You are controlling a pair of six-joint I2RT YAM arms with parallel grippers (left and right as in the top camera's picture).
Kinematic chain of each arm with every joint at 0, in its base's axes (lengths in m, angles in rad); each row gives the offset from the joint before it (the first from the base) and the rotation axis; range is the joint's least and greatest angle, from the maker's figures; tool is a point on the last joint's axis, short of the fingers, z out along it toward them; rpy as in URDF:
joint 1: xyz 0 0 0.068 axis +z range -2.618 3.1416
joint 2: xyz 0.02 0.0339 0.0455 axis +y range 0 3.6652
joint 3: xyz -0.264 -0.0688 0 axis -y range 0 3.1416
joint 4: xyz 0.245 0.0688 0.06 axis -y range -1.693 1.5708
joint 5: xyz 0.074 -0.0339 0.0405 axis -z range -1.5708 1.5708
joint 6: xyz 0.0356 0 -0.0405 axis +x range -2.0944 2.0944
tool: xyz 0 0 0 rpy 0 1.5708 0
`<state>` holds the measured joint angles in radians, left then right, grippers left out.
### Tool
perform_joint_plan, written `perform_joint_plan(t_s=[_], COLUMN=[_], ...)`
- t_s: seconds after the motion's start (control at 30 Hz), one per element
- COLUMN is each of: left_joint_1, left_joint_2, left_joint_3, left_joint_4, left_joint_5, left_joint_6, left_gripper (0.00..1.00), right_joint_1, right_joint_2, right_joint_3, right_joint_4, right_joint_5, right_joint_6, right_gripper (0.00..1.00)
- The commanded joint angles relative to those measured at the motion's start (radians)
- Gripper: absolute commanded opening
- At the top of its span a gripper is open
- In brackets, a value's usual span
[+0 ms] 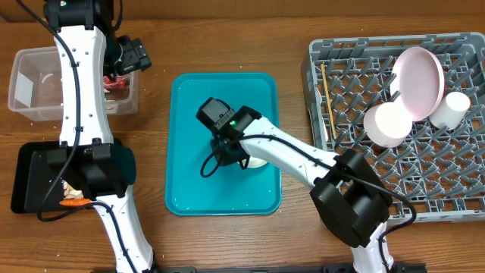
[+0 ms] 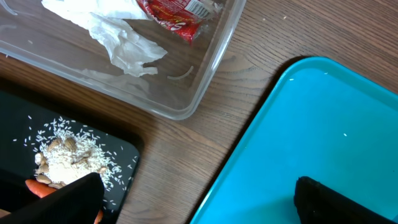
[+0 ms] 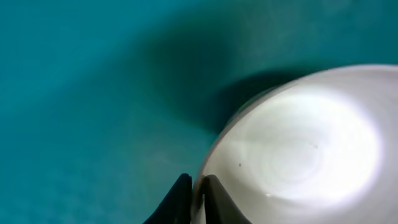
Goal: Sort waste into correct bins and load items into the dishwasher rack
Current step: 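Carry the white bowl right and set it in the rack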
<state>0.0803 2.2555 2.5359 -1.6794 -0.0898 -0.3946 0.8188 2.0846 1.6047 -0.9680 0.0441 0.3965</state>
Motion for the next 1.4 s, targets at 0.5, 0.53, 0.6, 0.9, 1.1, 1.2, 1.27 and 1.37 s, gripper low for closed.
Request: perform_joint_plan(t_s=[0.5, 0.53, 0.6, 0.9, 1.1, 1.2, 1.27, 1.37], left_joint_1=[-0.002, -0.002, -0.002, -0.002, -0.002, -0.002, -0.002, -0.002], left_joint_2=[-0.009, -0.009, -0.009, -0.009, -0.009, -0.009, -0.009, -0.009], left_joint_3=[0.019, 0.019, 0.019, 0.019, 0.019, 0.019, 0.019, 0.019], left_joint_4=[0.002, 0.002, 0.002, 0.002, 0.002, 0.002, 0.002, 0.002], left_joint_5=[0.005, 0.005, 0.005, 0.005, 0.005, 0.005, 0.005, 0.005], left_joint_6=[-0.021, -0.021, -0.021, -0.021, -0.021, -0.021, -0.021, -0.021], left_gripper=[1.0, 1.0, 1.0, 1.0, 1.0, 1.0, 1.0, 1.0], right_joint_1=[-0.092, -0.112, -0.167, -0.544, -0.763, -0.842, -0.892, -0.979], right_joint_2=[-0.475, -0.51, -0.599, -0.959, -1.065, -1.055, -1.036, -0.993], right_joint_3=[0.033, 0.033, 0.033, 0.029, 0.011, -0.019, -0.042, -0.078], right_joint_4=[-0.184, -0.207, -0.263, -0.464, -0.482, -0.476, -0.474, -0.464], right_joint_5=[0.008, 0.011, 0.011, -0.032, -0.235, -0.362, -0.427, -0.612], right_joint_6=[0.132, 0.136, 0.136, 0.111, -0.06, -0.151, -0.198, -0.291], right_gripper=[0.04, 0.04, 0.04, 0.04, 0.04, 0.04, 0.04, 0.04])
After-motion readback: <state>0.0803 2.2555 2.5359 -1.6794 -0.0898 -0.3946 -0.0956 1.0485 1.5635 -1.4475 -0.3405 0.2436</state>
